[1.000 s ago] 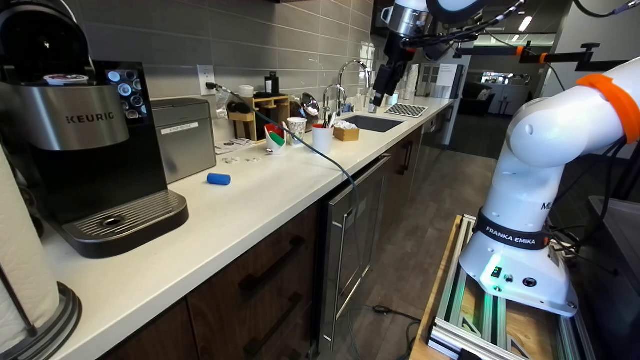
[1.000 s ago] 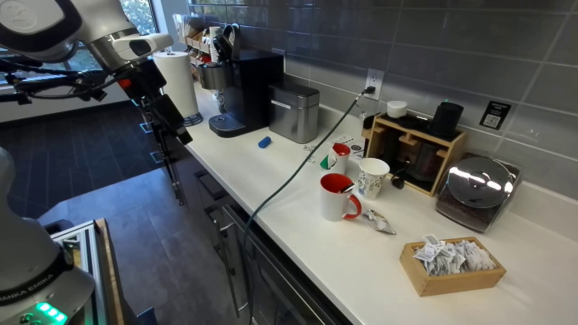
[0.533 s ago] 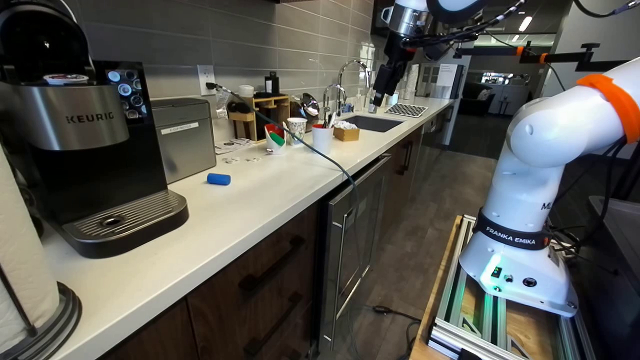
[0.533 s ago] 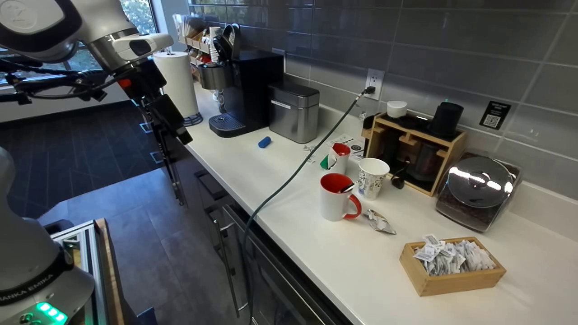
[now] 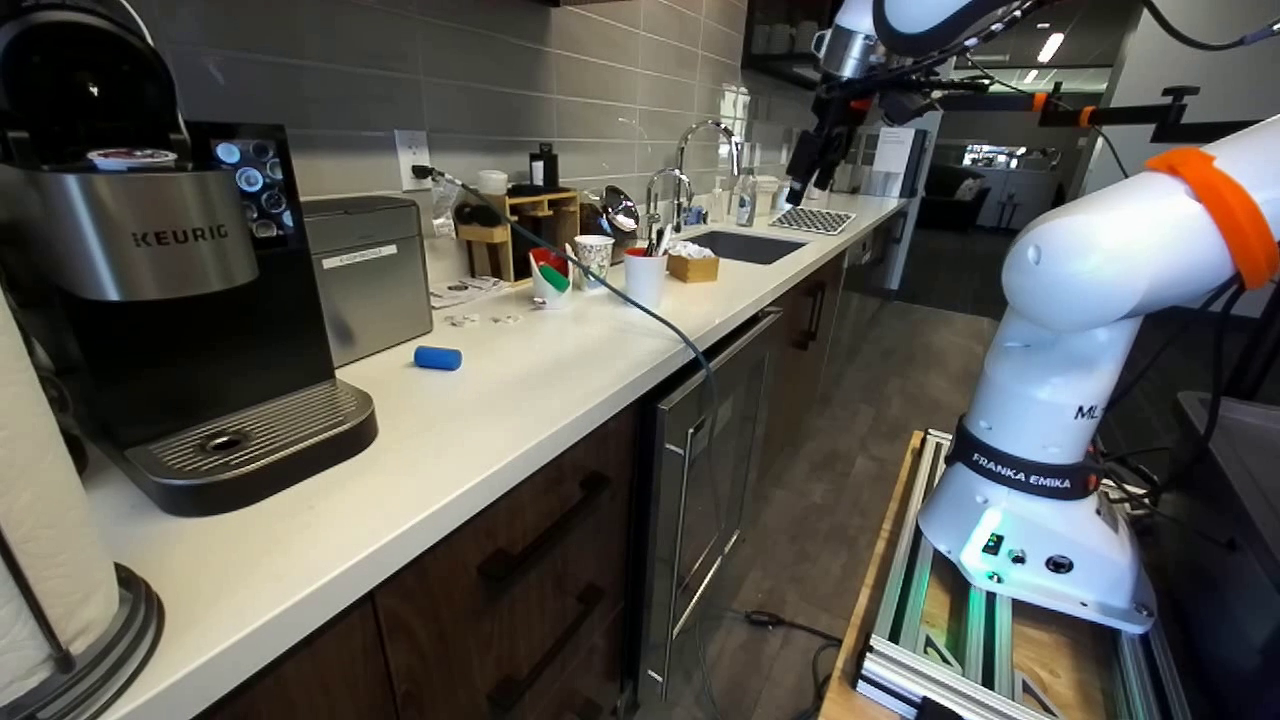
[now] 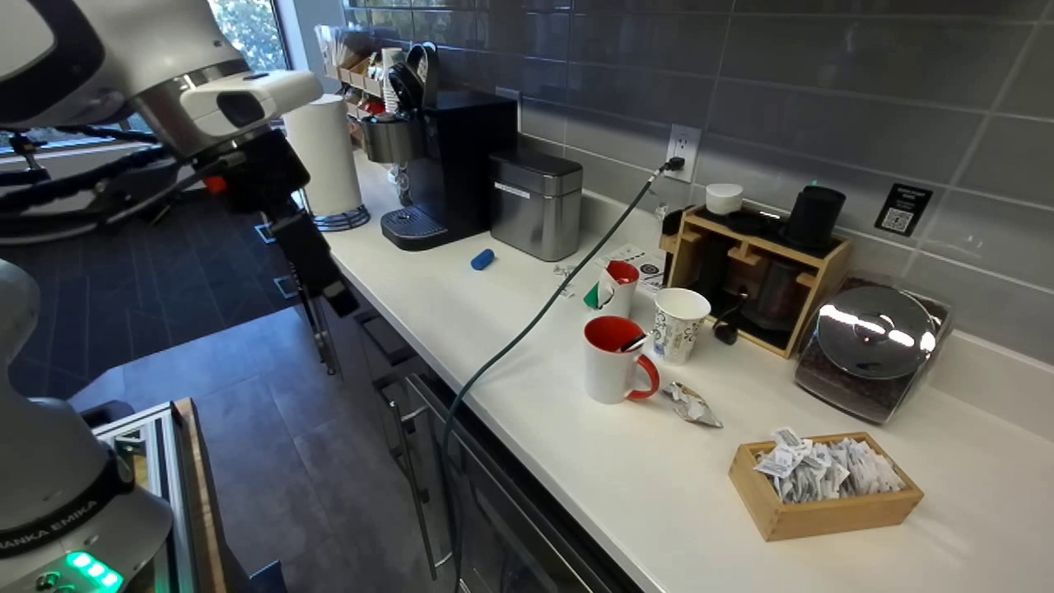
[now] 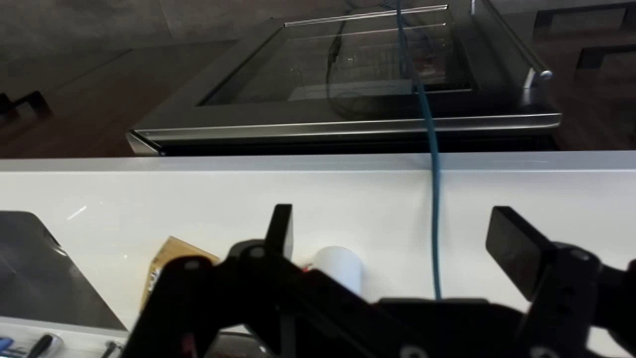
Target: Move the cup to the left
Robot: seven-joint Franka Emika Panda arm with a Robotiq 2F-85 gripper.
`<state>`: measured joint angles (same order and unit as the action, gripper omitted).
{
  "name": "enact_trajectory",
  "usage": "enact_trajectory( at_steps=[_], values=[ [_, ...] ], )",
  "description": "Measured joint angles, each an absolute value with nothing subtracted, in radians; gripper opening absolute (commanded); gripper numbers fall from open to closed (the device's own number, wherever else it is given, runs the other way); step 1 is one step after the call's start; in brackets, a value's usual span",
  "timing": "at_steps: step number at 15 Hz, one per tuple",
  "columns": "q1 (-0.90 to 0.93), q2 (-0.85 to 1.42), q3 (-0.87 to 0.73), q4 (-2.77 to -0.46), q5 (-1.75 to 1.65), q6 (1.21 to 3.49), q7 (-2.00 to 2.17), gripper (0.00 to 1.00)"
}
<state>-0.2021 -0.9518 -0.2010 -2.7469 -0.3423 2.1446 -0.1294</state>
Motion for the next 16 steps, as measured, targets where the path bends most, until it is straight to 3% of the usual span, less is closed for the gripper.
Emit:
enact_trajectory(
  at_steps=[6, 16],
  values=[
    [-0.327, -0.885, -0.491, -2.705, -0.416, 2.370, -0.403, 1.00],
    [-0.322, -0.847, -0.495, -2.674, -0.416, 2.373, -0.428, 1.00]
  ],
)
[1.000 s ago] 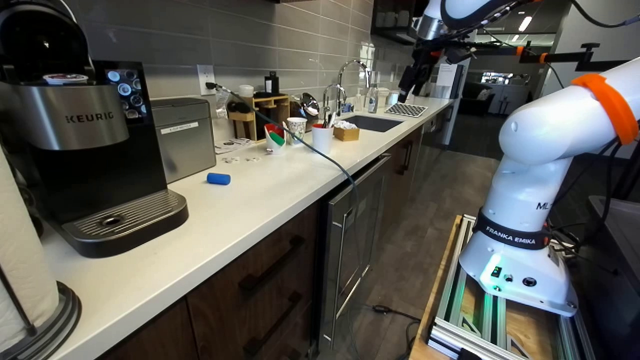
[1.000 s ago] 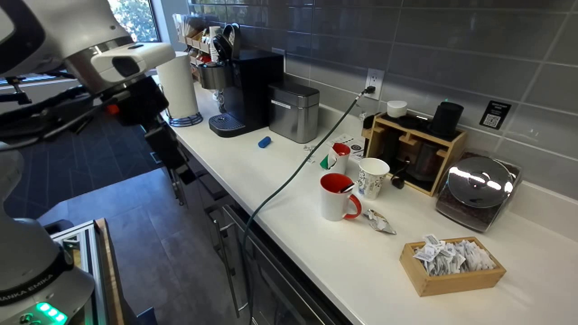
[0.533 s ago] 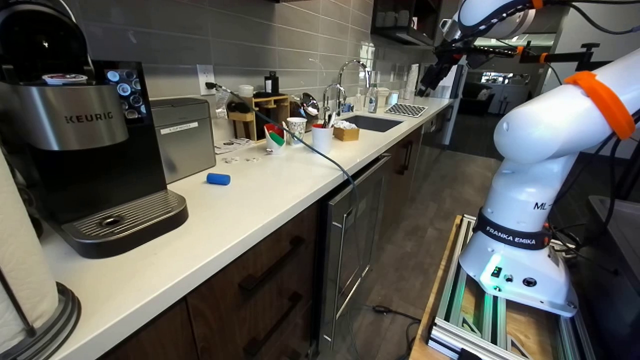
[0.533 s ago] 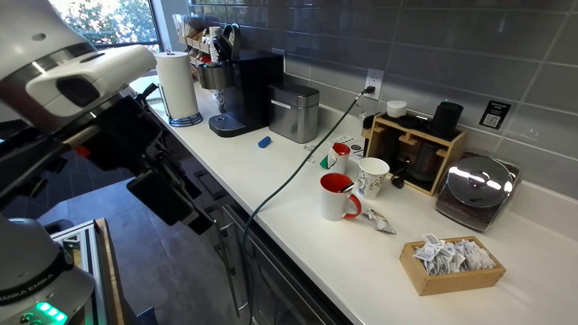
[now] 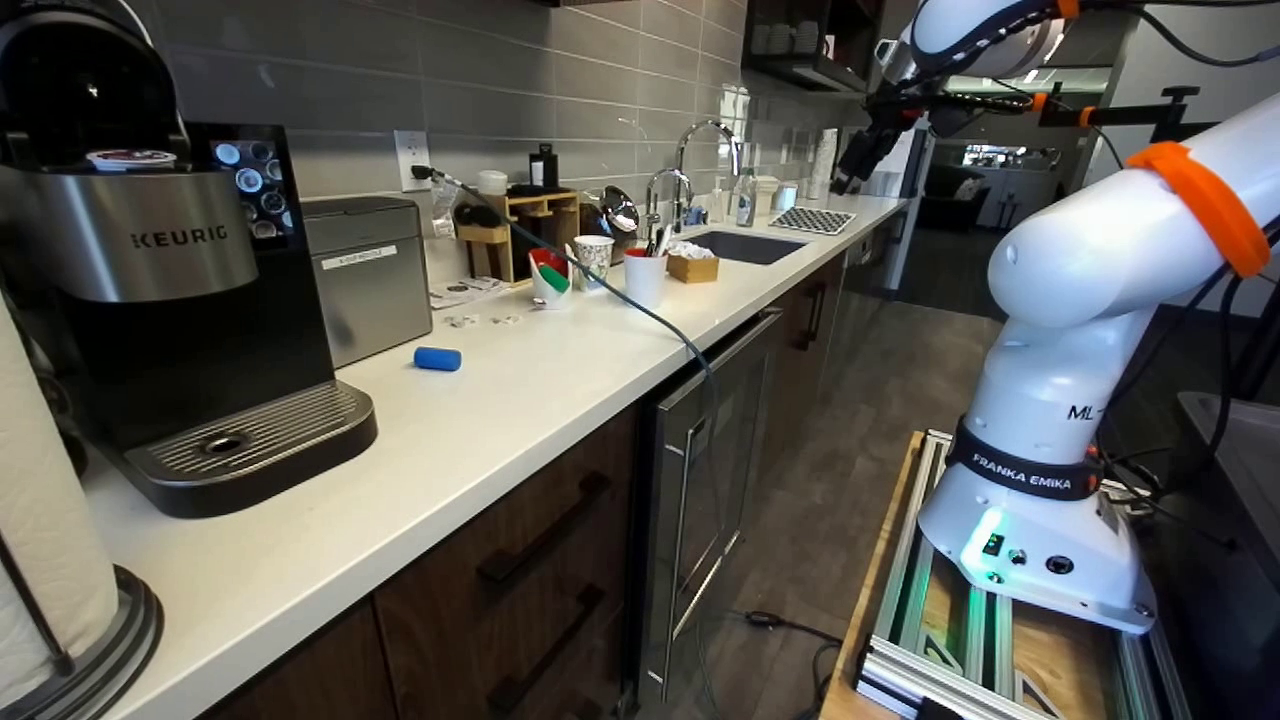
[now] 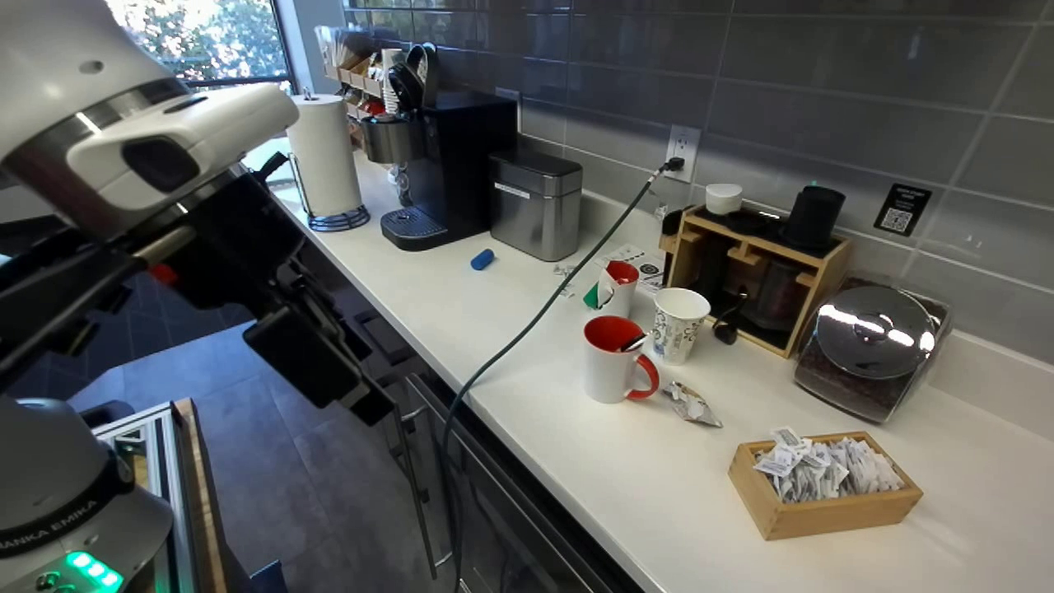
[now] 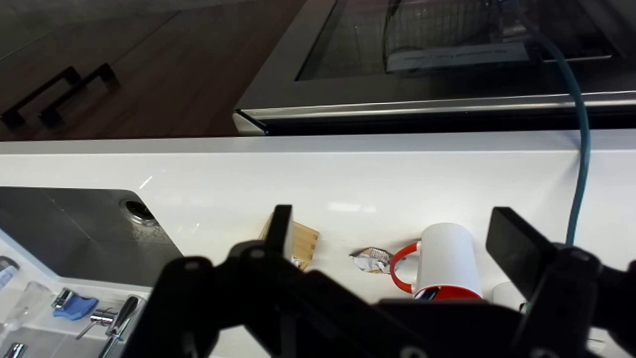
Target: Move the cup to the left
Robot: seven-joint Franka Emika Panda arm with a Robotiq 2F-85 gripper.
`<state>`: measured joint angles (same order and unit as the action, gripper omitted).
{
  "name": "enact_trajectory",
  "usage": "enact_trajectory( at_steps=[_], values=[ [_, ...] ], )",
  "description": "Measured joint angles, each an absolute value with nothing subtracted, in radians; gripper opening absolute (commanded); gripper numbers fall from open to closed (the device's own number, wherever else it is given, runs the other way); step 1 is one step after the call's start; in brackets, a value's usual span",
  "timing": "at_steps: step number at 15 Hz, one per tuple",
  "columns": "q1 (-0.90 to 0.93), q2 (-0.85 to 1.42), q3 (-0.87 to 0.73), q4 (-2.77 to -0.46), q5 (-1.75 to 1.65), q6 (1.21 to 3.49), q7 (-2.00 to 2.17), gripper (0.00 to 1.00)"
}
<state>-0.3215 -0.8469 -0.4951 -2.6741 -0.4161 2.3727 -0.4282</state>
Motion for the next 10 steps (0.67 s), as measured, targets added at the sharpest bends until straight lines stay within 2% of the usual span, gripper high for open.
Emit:
enact_trajectory(
  at_steps=[4, 10],
  values=[
    [-0.291, -0.835, -0.464, -2.680, -0.381, 2.465, -0.426, 1.00],
    [-0.032, -0.632, -0.361, -2.624, -0.242, 2.742, -0.414, 1.00]
  ],
)
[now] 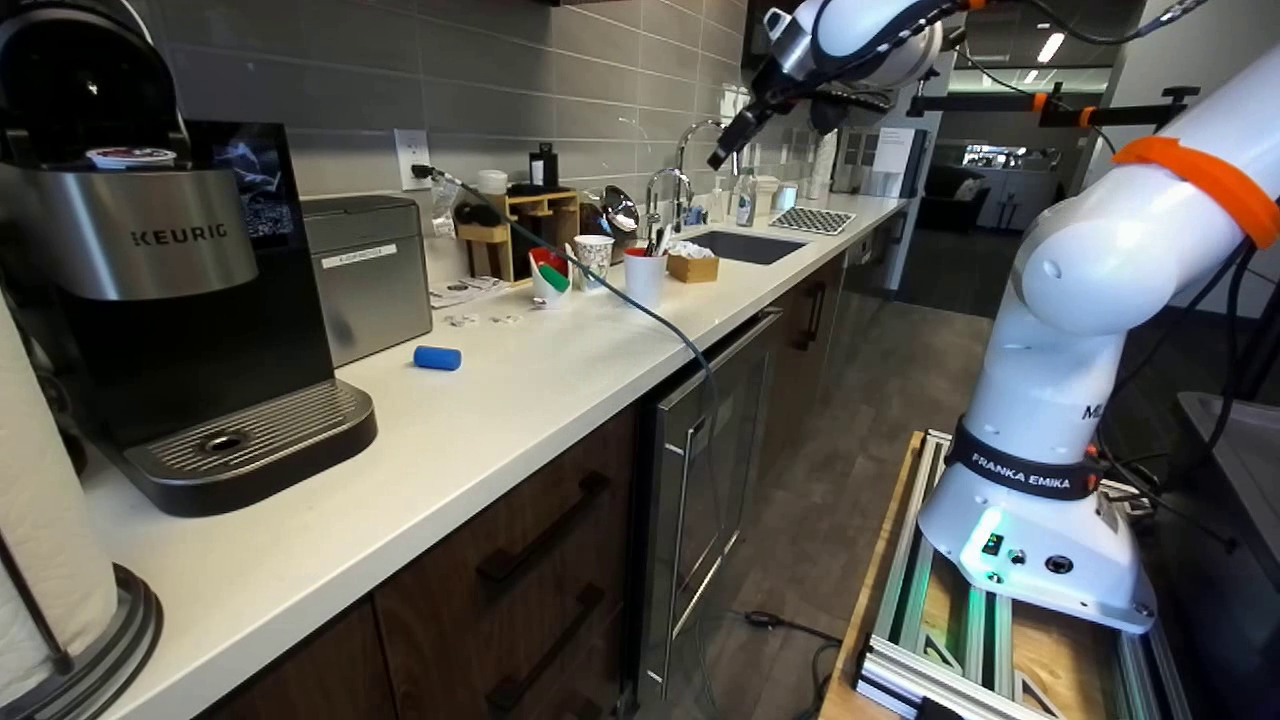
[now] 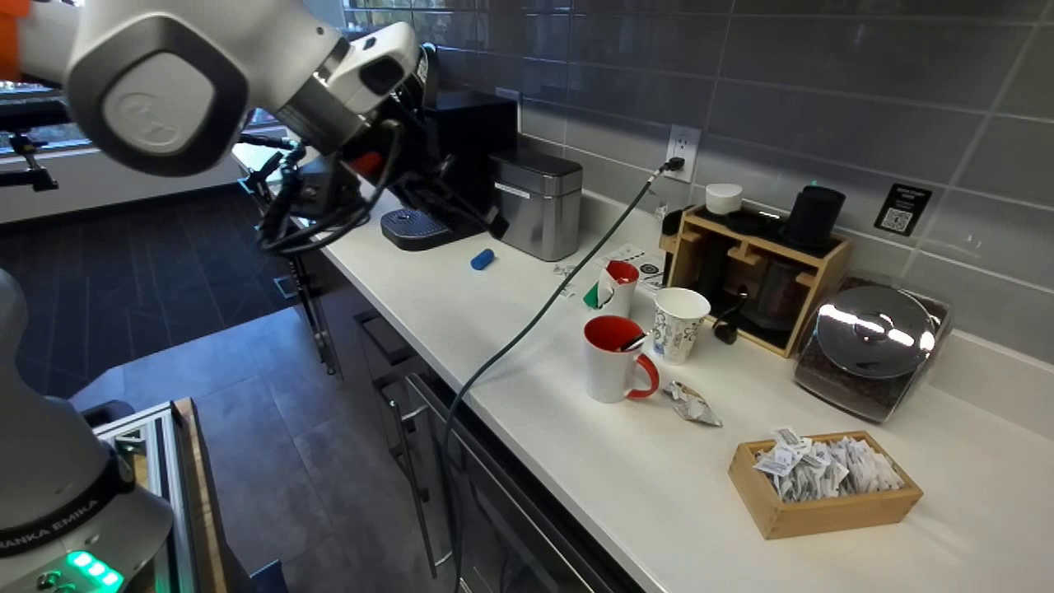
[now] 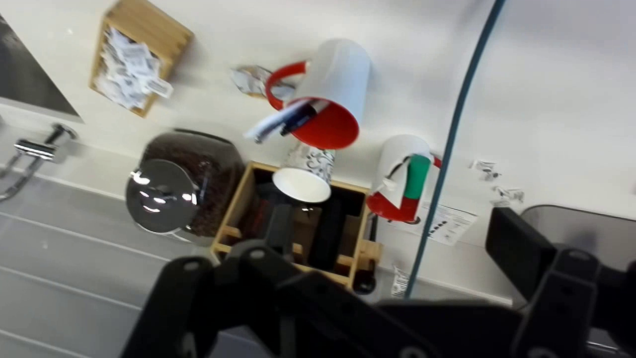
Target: Move the cup to the left
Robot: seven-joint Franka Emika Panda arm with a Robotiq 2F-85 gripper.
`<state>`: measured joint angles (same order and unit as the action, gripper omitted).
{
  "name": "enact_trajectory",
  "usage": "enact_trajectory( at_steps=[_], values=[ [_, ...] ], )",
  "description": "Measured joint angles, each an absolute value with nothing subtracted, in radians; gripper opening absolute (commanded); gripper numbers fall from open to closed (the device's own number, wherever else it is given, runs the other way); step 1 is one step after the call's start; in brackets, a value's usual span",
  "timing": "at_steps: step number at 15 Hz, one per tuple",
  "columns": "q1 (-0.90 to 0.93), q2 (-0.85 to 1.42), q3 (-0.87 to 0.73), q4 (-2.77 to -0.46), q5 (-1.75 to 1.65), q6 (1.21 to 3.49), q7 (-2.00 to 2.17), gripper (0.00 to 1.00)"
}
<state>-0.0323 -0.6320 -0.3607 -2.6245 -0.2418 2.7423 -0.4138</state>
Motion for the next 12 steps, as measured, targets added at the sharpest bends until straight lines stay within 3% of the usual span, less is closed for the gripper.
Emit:
enact_trajectory(
  at_steps=[5, 12],
  values=[
    [0.084, -0.333, -0.353, -2.365, -0.141, 2.745, -0.417, 1.00],
    [0.003, -0.045, -0.282, -2.011, -0.074, 2.524, -0.449, 1.00]
  ],
)
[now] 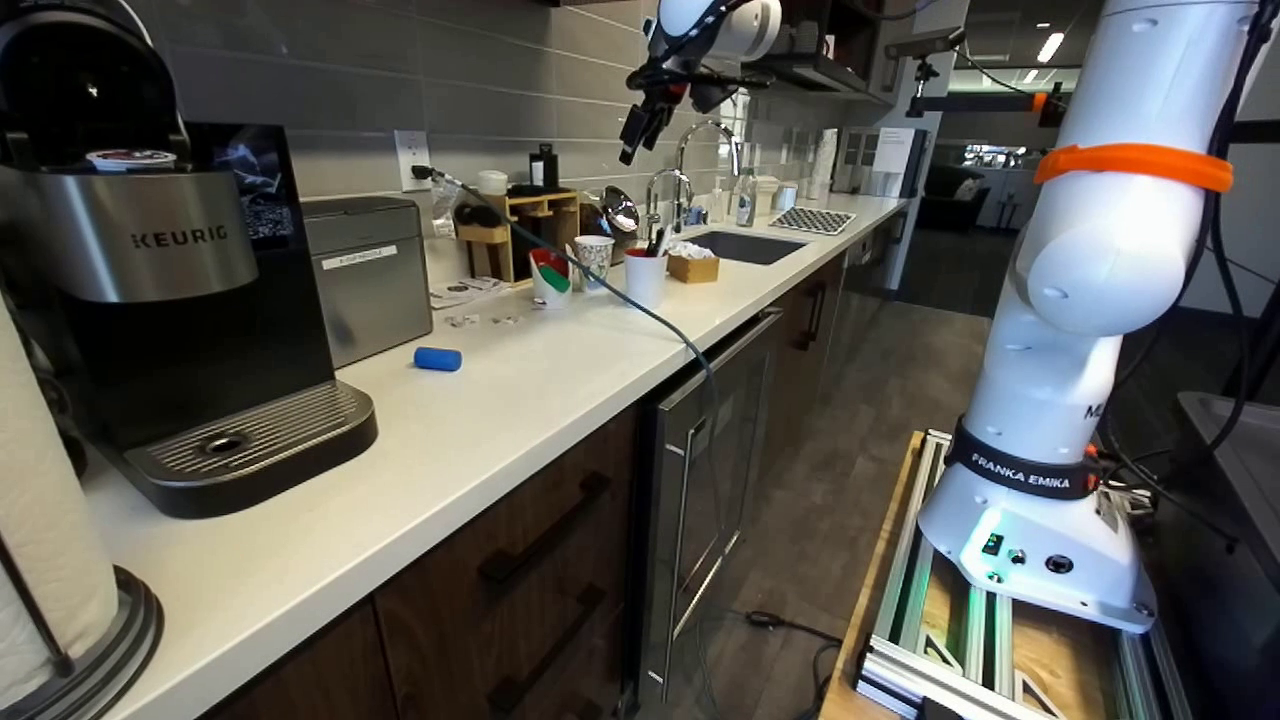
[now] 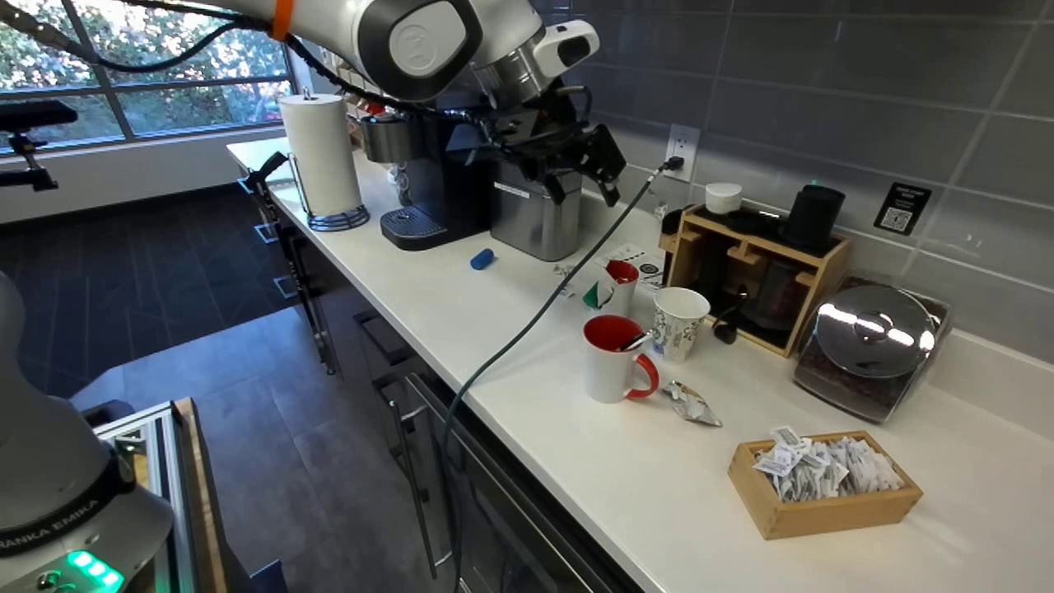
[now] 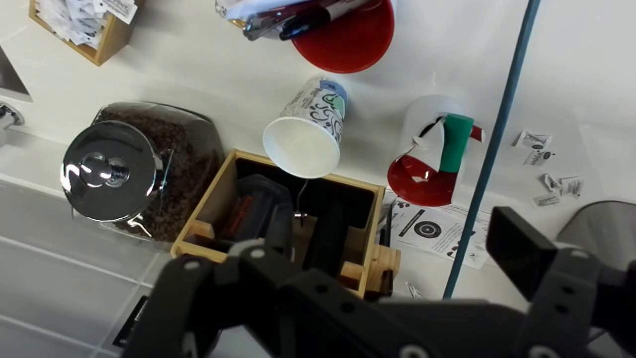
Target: Move the cup to the left
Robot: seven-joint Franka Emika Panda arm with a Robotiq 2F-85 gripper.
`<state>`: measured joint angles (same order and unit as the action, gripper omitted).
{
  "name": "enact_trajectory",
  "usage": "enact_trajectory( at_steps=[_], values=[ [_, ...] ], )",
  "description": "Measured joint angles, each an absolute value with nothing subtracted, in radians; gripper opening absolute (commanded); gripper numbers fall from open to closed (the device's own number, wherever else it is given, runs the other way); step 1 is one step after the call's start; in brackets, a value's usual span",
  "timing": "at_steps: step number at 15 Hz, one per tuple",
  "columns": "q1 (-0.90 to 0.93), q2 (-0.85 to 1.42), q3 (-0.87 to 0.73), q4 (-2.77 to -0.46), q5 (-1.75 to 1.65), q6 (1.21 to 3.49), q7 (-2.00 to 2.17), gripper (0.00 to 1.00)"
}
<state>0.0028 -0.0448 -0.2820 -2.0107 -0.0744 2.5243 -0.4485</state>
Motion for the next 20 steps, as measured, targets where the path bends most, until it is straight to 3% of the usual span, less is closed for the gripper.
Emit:
enact_trajectory(
  at_steps=[12, 20],
  values=[
    [-0.036, -0.050, -0.231, -2.022, -0.075, 2.525, -0.448, 1.00],
    [-0.075, 0.210, -0.157, -1.954, -0.100, 2.639, -0.451, 1.00]
  ],
)
